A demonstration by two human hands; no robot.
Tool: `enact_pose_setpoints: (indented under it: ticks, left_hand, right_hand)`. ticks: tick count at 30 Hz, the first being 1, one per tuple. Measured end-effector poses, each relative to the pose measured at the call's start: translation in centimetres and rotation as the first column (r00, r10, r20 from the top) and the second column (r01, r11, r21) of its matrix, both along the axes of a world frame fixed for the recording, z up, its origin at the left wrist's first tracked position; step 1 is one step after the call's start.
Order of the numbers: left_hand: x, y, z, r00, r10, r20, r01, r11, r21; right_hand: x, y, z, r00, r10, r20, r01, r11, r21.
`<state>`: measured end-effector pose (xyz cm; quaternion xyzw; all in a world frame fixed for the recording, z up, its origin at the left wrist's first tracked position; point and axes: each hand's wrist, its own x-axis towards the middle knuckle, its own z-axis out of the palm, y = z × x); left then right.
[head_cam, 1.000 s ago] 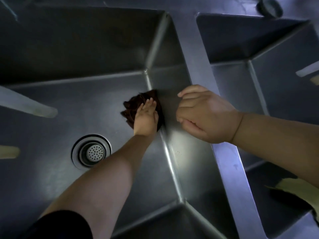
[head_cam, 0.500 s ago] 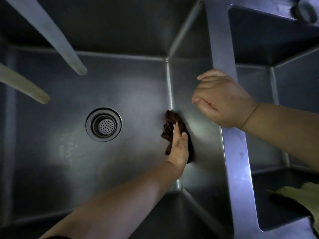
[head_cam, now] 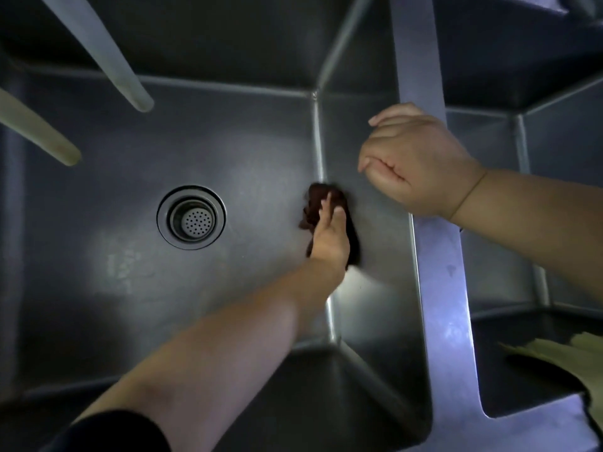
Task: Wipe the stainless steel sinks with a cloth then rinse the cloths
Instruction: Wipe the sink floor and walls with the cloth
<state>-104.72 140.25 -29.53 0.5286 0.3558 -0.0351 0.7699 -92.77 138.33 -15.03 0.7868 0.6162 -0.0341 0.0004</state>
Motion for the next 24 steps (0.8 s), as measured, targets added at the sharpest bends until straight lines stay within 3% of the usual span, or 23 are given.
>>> enact_pose_setpoints:
  ticks: [4, 8, 12, 16, 20, 22, 24]
  left_hand:
    - [1.1, 0.8, -0.2, 0.987, 0.140, -0.082, -0.151, 0.975, -0.163]
    - [-3.5, 0.6, -1.2, 0.999, -0.048, 0.001, 0.048, 0.996, -0.076]
    - [-8.4, -0.8, -2.9, 0.930, -0.360, -0.077, 0.367, 0.924, 0.112]
    - [-12.6, -1.4, -3.9, 0.671, -0.709, -0.217, 0.739, 0.620, 0.264]
    - [-14.2, -0.1, -2.0, 0.334, -0.918, -0.215, 0.909, 0.253, 0.331]
    - [-13.6, 1.4, -0.2, 0.226, -0.958, -0.178, 0.925, 0.153, 0.348]
    - [-12.8, 3.4, 1.8, 0.233, -0.951, -0.203, 0.903, 0.135, 0.407]
  right_hand:
    - [0.2, 0.0, -0.1, 1.000, -0.001, 0.007, 0.001, 1.000, -0.002]
    - [0.1, 0.2, 0.0, 0.999, -0.003, 0.032, 0.003, 1.000, -0.006]
    - [0.1, 0.2, 0.1, 0.999, -0.012, 0.050, 0.013, 1.000, -0.018]
    - [-0.2, 0.3, 0.1, 0.999, -0.010, 0.046, 0.011, 1.000, -0.015]
    - [-0.3, 0.3, 0.2, 0.998, -0.013, 0.068, 0.015, 0.999, -0.029]
    - [-0.2, 0.3, 0.1, 0.998, 0.001, 0.069, 0.001, 0.999, -0.038]
    - [-0.1, 0.4, 0.3, 0.998, 0.006, 0.069, -0.003, 0.999, -0.045]
